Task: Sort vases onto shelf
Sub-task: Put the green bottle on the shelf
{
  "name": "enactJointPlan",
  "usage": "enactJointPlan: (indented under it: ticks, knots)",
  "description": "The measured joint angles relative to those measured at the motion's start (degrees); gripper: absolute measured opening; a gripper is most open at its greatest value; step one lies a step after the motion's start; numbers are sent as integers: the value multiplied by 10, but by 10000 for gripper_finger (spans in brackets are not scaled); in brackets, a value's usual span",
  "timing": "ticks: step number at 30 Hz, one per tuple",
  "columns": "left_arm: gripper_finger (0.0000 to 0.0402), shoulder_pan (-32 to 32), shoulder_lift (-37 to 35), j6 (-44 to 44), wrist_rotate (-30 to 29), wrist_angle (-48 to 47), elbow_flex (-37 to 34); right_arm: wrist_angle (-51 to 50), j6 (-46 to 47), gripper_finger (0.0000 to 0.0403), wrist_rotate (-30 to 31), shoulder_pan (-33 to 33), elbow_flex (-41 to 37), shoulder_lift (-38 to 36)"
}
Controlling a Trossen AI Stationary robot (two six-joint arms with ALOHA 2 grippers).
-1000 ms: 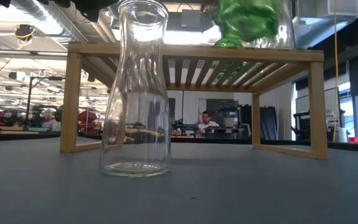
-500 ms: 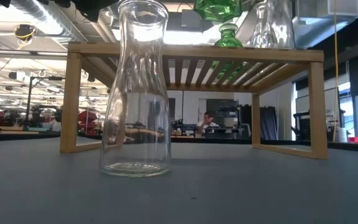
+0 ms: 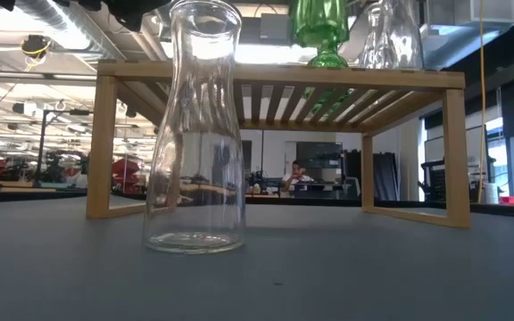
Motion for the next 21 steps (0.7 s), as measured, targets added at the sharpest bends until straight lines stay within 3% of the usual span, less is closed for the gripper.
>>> enactJointPlan:
  ticks: [21]
  knots:
    - [211,0,0,0,0,0,0,-33,20,92,2,-18,-11,1]
